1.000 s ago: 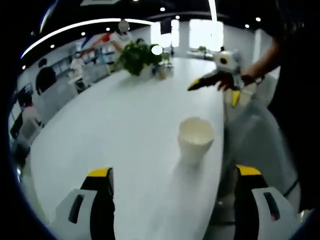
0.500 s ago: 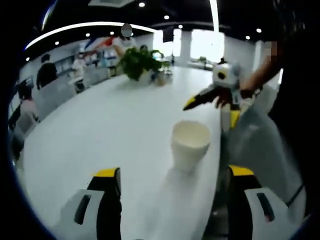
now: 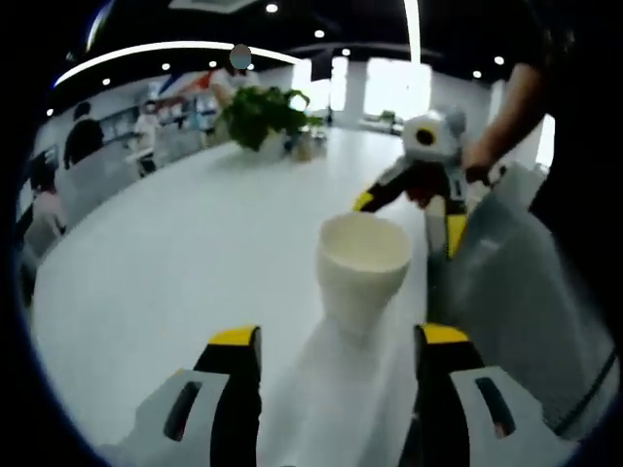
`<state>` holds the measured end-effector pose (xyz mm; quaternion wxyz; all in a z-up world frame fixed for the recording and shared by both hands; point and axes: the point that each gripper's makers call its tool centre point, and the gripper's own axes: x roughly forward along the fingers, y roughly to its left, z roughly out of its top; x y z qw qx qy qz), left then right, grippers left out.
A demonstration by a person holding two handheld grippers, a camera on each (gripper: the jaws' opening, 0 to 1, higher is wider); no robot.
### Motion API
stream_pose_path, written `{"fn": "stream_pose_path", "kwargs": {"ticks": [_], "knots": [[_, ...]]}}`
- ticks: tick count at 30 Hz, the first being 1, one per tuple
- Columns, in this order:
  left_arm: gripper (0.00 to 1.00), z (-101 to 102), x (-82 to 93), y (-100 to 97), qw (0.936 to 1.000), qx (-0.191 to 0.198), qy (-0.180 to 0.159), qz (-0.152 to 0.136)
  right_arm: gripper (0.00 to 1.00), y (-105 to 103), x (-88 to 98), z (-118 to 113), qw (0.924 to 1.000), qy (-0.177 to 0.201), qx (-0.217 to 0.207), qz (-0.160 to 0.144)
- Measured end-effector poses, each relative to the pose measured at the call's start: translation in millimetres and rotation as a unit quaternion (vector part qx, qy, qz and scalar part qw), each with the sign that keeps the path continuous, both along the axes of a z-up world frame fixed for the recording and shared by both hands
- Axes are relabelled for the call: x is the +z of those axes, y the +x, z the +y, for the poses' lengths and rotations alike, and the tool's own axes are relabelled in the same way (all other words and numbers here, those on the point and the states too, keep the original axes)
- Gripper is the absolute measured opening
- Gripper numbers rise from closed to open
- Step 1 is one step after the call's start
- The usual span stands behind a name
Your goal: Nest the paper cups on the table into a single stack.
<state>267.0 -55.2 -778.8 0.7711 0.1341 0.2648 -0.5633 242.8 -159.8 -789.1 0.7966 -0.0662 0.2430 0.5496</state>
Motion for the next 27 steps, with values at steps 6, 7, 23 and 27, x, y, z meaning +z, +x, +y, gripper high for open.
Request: {"fn": "stream_pose_path", "kwargs": {"ticks": [6, 7, 23, 27], "knots": [[0.61, -7, -14.5, -2.3, 0.9999, -0.014, -0.003, 0.004, 0.74, 5, -11.7, 4, 0.9999, -0.011, 0.002, 0.003], [0.60, -7, -15.2, -2.3, 0.9999, -0.015, -0.005, 0.004, 0.74, 6, -13.5, 5, 0.9999, -0.010, 0.002, 0.003], [0.43, -29, -27.6, 2.3, 0.9991, -0.039, -0.011, -0.012, 0.60, 13, -25.0, 24, 0.9991, -0.019, 0.036, 0.013], [0.42, -33, -28.4, 1.8, 0.9988, -0.045, -0.015, -0.009, 0.53, 9, -26.7, 30, 0.9980, -0.024, 0.054, 0.021]]}}
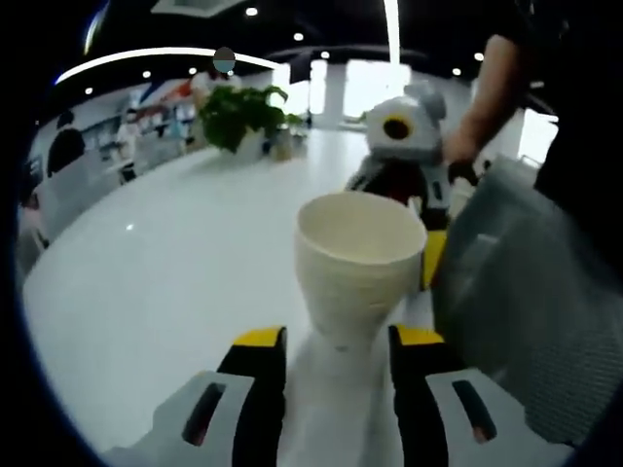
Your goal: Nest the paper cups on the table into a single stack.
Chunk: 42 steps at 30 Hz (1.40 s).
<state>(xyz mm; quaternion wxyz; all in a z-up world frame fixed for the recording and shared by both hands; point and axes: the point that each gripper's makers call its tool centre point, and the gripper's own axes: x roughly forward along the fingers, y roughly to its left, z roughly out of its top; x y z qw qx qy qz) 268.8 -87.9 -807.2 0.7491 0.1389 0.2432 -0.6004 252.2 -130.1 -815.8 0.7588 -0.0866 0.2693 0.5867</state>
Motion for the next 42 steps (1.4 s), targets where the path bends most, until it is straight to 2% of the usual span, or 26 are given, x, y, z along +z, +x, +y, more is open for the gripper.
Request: {"fn": "stream_pose_path", "kwargs": {"ticks": [10, 18, 31, 35, 42], "knots": [[0.38, -3, -2.3, -0.8, 0.9995, -0.031, 0.007, -0.008, 0.45, 7, 2.3, 8, 0.9996, -0.005, 0.023, -0.016], [0.28, -6, -2.4, -4.8, 0.9976, -0.067, 0.011, -0.016, 0.39, 6, 4.9, 14, 0.9985, -0.009, 0.047, -0.027], [0.29, -12, -2.5, -2.7, 0.9971, -0.075, 0.013, -0.009, 0.36, 11, 8.4, 13, 0.9986, -0.011, 0.044, -0.028], [0.29, -13, 4.7, 1.6, 0.9969, -0.078, 0.012, -0.006, 0.36, 14, 16.8, 11, 0.9989, -0.006, 0.037, -0.029], [0.28, -18, 24.5, 18.2, 0.9957, -0.089, 0.012, -0.021, 0.36, 30, 37.6, 7, 0.9988, 0.008, 0.027, -0.039]]}}
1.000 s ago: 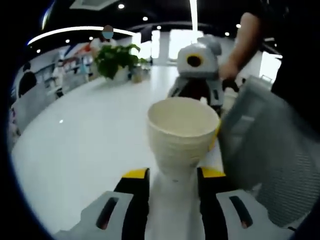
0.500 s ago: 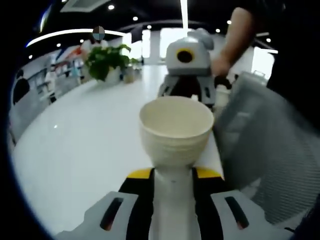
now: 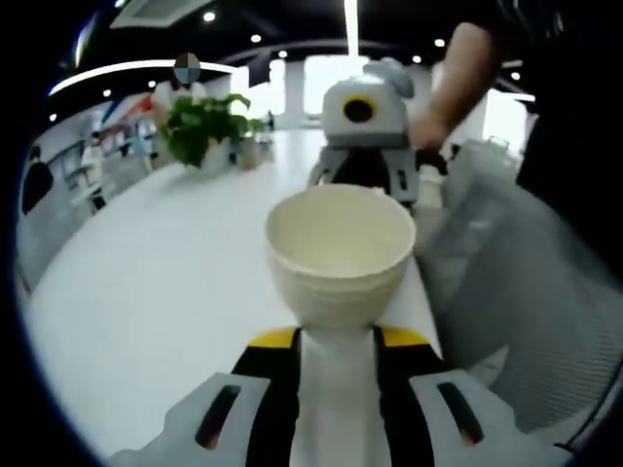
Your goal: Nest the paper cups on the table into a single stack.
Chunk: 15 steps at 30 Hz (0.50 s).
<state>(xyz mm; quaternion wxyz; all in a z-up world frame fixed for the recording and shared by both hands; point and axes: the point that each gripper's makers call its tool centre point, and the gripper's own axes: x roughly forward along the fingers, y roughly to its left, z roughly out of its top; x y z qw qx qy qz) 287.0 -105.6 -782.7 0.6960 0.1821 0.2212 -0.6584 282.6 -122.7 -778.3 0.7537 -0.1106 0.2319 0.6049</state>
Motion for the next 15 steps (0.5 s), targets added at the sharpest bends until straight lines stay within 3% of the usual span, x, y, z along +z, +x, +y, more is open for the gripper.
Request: {"fn": "stream_pose_path", "kwargs": {"ticks": [9, 15], "knots": [[0.27, -1, 19.0, 36.3, 0.9995, -0.014, 0.013, -0.027, 0.36, 37, 20.7, -1, 0.9999, 0.006, -0.005, -0.014], [0.27, -2, 27.3, 60.8, 0.9994, -0.007, 0.013, -0.030, 0.36, 62, 30.9, -1, 0.9995, 0.012, -0.009, -0.027]]}}
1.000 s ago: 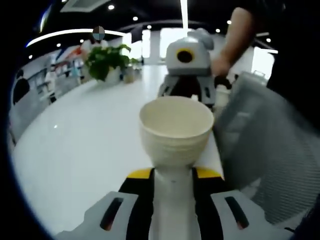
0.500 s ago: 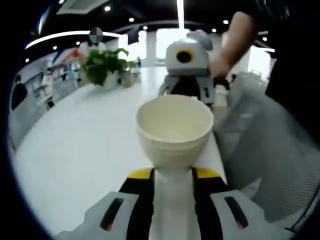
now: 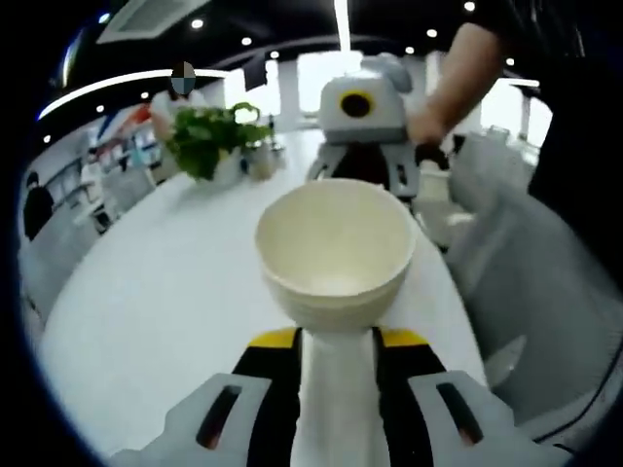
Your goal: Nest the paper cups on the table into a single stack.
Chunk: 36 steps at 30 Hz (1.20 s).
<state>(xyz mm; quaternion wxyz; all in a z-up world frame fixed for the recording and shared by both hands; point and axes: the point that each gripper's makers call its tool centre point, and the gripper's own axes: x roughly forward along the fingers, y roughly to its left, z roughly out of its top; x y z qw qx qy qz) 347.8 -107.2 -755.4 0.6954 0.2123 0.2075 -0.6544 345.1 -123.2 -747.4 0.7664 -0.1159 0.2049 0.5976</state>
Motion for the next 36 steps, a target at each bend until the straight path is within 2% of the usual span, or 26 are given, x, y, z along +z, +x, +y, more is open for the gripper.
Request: {"fn": "stream_pose_path", "kwargs": {"ticks": [8, 17, 29, 33, 36], "knots": [[0.27, -1, 4.5, 30.5, 1.0000, 0.004, -0.005, -0.004, 0.36, 28, 4.4, 0, 1.0000, 0.001, 0.002, -0.004], [0.27, -6, -2.1, 61.8, 1.0000, 0.003, -0.003, 0.001, 0.36, 61, -2.0, -5, 1.0000, 0.003, -0.001, 0.000], [0.27, -15, -22.9, 100.1, 0.9999, -0.004, 0.014, 0.009, 0.36, 99, -25.0, -15, 0.9994, 0.019, -0.025, 0.012], [0.27, -14, -31.3, 107.2, 0.9996, -0.006, 0.027, -0.001, 0.36, 106, -33.6, -15, 0.9989, 0.028, -0.034, 0.016], [0.27, -14, -35.1, 109.8, 0.9996, -0.003, 0.029, 0.003, 0.36, 109, -42.6, -14, 0.9987, 0.026, -0.039, 0.020]]}}
